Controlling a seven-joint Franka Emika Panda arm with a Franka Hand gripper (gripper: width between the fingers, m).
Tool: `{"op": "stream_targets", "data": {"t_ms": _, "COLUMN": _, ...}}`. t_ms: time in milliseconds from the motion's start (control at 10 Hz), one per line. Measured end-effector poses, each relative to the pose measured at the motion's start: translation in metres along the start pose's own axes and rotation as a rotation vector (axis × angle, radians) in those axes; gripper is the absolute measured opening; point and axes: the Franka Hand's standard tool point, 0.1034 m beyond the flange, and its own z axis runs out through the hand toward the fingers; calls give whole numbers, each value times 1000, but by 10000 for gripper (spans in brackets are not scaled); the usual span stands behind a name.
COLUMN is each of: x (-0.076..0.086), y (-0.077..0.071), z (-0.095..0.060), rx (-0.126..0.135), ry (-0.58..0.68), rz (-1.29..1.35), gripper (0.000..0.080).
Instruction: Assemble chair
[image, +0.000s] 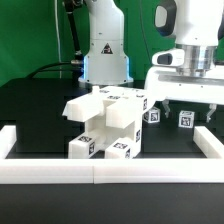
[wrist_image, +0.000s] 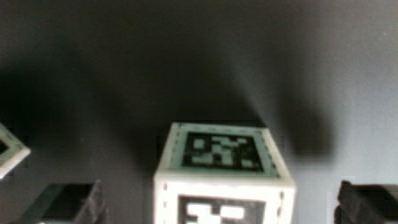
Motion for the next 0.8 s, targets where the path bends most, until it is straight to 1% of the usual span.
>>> {"op": "stream_targets", "data": {"t_ms": 200, "x": -2, "y": -1, "z": 1, "rx": -2, "ry": -2, "rz": -5, "gripper": 388}}
{"op": "stream_targets", "data": {"t_ms": 300, "x": -2, "y": -1, "z": 1, "rx": -2, "ry": -2, "rz": -5, "gripper": 388}}
{"op": "stream_targets", "data": {"t_ms": 400, "x": -2, "y": -2, "z": 1, "rx": -2, "ry": -2, "rz": -6, "gripper": 284}}
{"op": "stream_targets", "data": {"t_ms": 600, "x": -2, "y": -2, "z": 1, "rx": -1, "ry": -2, "rz": -7, "gripper": 284}}
{"op": "stream_targets", "data": {"t_ms": 700, "x": 0, "y": 0, "z": 1, "rx": -2, "ry": -1, "rz": -8, "gripper": 284}}
{"op": "stream_targets", "data": {"t_ms": 800, "x": 5, "y": 2, "z": -3, "rx": -2, "ry": -3, "rz": -18, "gripper": 284}}
